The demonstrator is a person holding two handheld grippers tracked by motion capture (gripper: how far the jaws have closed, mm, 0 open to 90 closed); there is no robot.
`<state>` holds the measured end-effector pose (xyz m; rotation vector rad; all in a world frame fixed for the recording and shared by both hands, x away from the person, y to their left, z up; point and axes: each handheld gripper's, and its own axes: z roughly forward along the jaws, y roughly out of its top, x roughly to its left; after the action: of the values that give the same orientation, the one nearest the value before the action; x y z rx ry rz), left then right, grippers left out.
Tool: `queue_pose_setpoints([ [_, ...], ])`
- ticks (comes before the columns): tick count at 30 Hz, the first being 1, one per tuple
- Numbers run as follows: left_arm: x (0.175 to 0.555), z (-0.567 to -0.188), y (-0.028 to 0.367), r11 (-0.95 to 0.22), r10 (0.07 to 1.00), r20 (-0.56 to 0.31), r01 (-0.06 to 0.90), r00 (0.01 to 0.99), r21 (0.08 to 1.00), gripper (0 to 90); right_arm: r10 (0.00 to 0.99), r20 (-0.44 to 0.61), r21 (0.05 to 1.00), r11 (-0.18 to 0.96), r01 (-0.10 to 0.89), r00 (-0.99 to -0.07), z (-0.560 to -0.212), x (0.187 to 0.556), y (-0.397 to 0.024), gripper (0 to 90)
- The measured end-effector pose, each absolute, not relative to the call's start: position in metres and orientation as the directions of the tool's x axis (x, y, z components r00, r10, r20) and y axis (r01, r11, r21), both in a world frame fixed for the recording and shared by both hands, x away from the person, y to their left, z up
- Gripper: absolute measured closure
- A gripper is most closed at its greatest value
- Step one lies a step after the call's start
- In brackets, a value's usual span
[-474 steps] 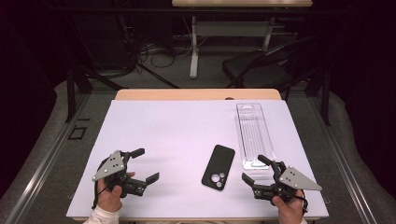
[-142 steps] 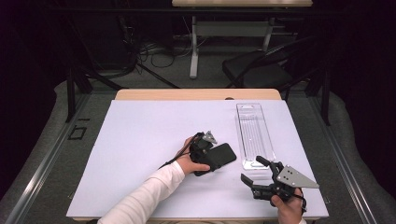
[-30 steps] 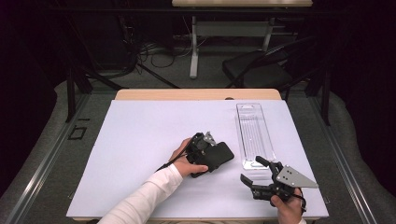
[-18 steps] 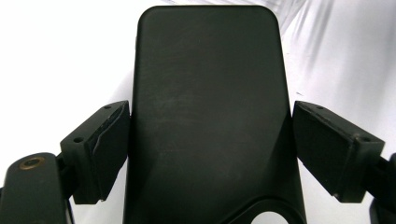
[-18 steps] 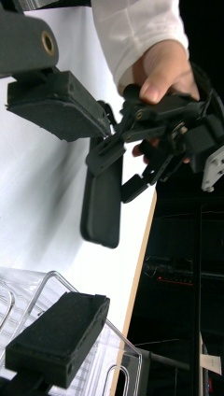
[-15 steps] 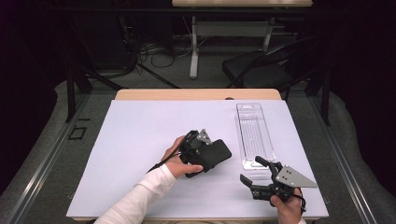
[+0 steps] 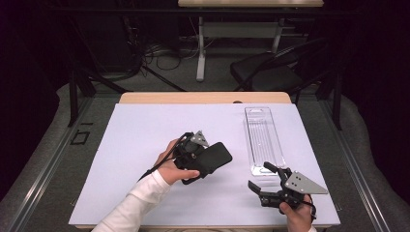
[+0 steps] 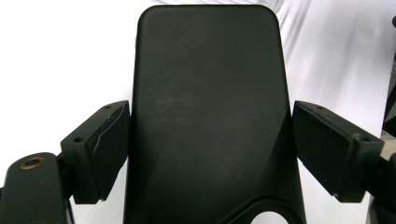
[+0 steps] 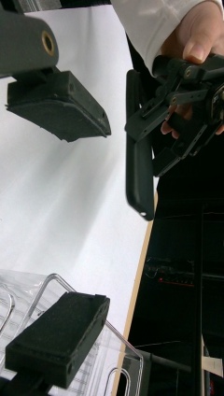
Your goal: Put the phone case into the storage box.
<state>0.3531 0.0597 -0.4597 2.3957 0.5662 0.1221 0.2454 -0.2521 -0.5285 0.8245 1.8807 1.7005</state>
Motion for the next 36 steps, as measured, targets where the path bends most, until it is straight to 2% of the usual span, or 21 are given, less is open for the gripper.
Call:
queue_pose_setpoints([
  [11, 0.354, -0.453, 0.08, -0.661, 0.459, -0.058, 0.385, 0.887, 0.644, 14.5, 0.704, 0.048, 0.991, 0.052, 0.119, -0.708, -0.529, 0.245, -0.252, 14.3],
  [27, 0.351, -0.448, 0.084, -0.69, 0.437, -0.054, 0.373, 0.898, 0.62, 14.5, 0.698, 0.042, 0.99, 0.065, 0.122, -0.715, -0.529, 0.246, -0.248, 14.2],
  [36, 0.35, -0.448, 0.084, -0.7, 0.429, -0.058, 0.372, 0.901, 0.61, 14.6, 0.681, 0.017, 0.985, 0.113, 0.128, -0.732, -0.52, 0.252, -0.235, 14.3],
])
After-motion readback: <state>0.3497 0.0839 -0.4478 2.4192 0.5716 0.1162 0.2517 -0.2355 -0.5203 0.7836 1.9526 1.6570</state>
